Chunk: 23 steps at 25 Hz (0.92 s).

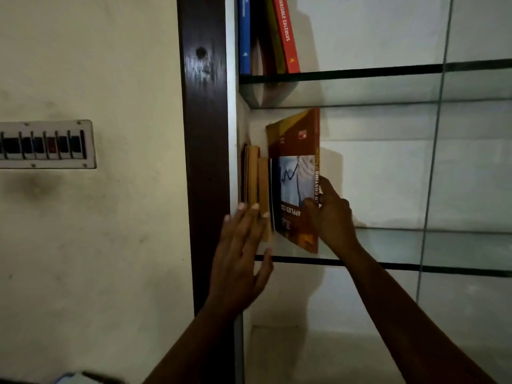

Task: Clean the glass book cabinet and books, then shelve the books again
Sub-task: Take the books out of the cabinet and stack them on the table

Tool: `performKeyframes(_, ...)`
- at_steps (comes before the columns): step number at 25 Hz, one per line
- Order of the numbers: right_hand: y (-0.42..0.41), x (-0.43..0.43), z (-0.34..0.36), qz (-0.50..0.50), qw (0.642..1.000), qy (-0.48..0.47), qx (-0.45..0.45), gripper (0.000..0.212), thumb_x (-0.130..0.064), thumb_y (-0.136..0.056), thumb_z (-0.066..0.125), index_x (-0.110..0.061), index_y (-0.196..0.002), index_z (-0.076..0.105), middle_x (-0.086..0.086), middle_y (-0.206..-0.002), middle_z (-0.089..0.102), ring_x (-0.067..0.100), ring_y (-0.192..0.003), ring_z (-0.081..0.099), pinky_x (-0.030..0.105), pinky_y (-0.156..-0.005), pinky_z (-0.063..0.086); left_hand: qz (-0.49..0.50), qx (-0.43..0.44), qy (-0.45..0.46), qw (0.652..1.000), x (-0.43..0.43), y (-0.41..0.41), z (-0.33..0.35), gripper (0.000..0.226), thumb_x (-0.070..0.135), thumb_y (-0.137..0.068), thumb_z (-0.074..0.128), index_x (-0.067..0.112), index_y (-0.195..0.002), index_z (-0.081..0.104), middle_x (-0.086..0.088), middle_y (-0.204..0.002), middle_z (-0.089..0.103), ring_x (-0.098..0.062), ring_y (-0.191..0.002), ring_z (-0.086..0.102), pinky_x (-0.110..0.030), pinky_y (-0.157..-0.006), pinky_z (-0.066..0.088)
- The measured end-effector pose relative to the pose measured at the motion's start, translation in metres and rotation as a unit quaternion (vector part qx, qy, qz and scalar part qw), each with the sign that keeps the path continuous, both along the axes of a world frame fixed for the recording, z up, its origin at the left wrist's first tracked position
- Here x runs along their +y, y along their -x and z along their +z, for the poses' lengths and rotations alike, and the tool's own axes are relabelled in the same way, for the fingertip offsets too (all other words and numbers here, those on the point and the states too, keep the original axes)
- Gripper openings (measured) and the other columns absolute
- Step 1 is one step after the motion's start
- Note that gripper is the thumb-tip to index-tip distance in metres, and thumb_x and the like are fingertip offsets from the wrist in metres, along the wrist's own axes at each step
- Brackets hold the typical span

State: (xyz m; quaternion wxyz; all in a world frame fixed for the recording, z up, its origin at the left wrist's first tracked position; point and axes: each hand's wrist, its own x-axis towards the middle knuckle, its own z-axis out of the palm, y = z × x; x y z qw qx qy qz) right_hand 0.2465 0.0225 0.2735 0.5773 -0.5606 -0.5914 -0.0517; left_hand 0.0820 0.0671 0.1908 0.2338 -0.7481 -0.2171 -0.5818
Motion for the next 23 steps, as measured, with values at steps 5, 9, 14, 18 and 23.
performKeyframes(5,-0.038,0.006,-0.003,0.059,0.998,-0.001,0.000,0.043,-0.016,-0.095,0.049,-0.016,-0.137,0.038,0.009,-0.124,0.060,0.023,-0.102,0.062,0.028,-0.081,0.050,-0.050,-0.088,0.283,0.954,-0.007,-0.067,0.035,0.068,0.035,-0.094,0.043,0.028,-0.147,0.001,-0.002,-0.158,0.007,-0.014,-0.145,0.003,-0.043,-0.117,0.014)
performKeyframes(9,-0.047,0.011,-0.006,0.084,0.996,0.009,-0.025,0.046,-0.021,-0.097,0.047,-0.018,-0.140,0.034,0.007,-0.129,0.057,0.022,-0.106,0.061,0.019,-0.073,0.046,0.008,-0.134,0.320,0.938,0.009,-0.083,0.045,0.070,0.032,-0.094,0.043,0.018,-0.151,0.004,-0.003,-0.159,0.006,-0.019,-0.145,0.001,-0.042,-0.117,0.007)
performKeyframes(14,-0.052,0.015,-0.012,0.118,0.993,-0.009,0.002,0.046,-0.022,-0.096,0.047,-0.020,-0.141,0.034,0.007,-0.128,0.058,0.021,-0.108,0.060,0.030,-0.083,0.052,0.040,-0.165,0.326,0.930,0.009,-0.085,0.041,0.074,0.031,-0.092,0.049,0.022,-0.151,0.006,0.000,-0.157,0.015,-0.026,-0.144,0.011,-0.055,-0.114,0.019)
performKeyframes(18,-0.052,0.017,-0.017,0.125,0.992,-0.011,0.009,0.047,-0.025,-0.097,0.046,-0.020,-0.142,0.034,0.006,-0.130,0.057,0.021,-0.110,0.059,0.030,-0.086,0.052,-0.015,-0.174,0.343,0.923,0.015,-0.086,0.048,0.082,0.058,-0.082,0.041,0.024,-0.150,0.012,-0.008,-0.148,0.035,-0.030,-0.136,0.033,-0.056,-0.106,0.034)
performKeyframes(23,-0.053,0.017,-0.015,0.125,0.992,0.017,0.005,0.053,-0.025,-0.095,0.050,-0.019,-0.143,0.029,0.005,-0.135,0.053,0.020,-0.114,0.057,0.023,-0.084,0.044,0.033,-0.140,0.340,0.929,0.026,-0.094,0.048,0.078,0.023,-0.090,0.060,0.019,-0.149,0.010,-0.011,-0.139,0.044,-0.024,-0.123,0.049,-0.042,-0.100,0.043)
